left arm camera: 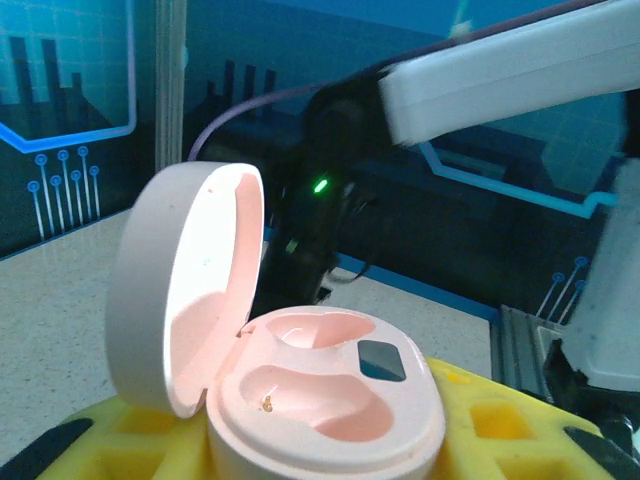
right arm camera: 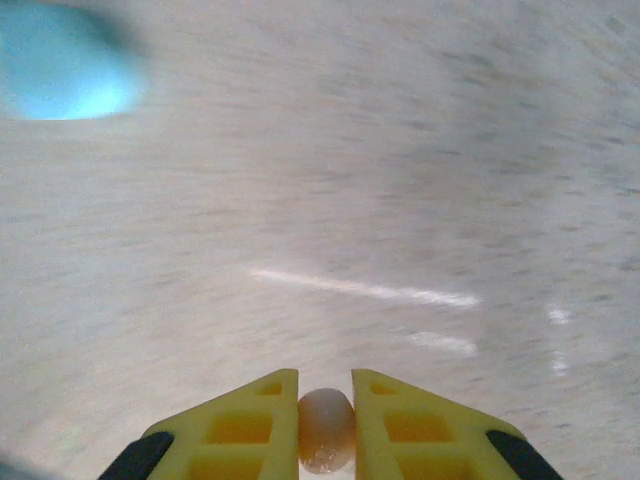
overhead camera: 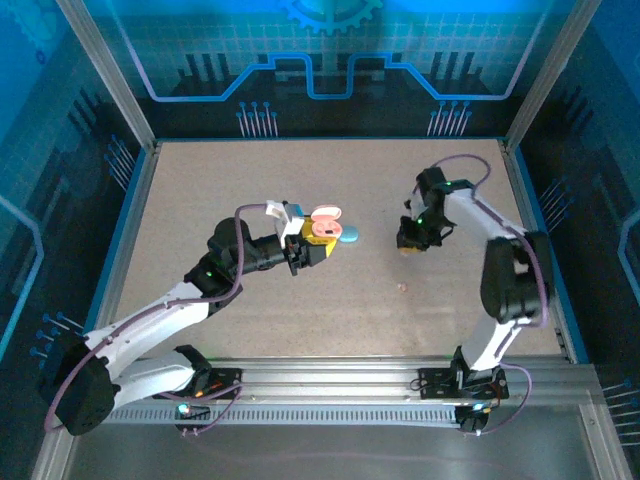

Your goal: Insert wireless bluetooth earbuds into charging case

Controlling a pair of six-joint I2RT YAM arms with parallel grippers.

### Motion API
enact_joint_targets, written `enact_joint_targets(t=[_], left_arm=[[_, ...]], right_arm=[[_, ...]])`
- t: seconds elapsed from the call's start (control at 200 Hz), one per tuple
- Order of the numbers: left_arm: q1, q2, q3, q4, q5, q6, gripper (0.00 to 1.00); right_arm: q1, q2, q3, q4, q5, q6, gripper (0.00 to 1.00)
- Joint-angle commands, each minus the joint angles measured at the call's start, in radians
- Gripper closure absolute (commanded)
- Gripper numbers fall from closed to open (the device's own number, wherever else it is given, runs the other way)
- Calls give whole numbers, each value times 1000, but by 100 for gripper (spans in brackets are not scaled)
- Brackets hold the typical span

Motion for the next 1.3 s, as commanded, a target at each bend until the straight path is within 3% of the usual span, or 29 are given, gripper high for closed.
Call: enact_joint_targets(t=[0.0,0.165,0.43,0.881,1.296], left_arm=[[7,-19,-18,3,-51,41,60],[42,-29,-44,24,-79,46,61],[60,-23,-59,43,-75,84,61],[54,2,-81,129,-53,150,60],[22,39,-85,221,-54,175,61]], right_arm=[[10,-149,4,111,-427,96,83],[24,-205,12,321,-803,272,82],[80,-195,56,425,-982,386,80],[143,-206,104,416,-953,420,80],[231,-249,129,370,-789,347,80]])
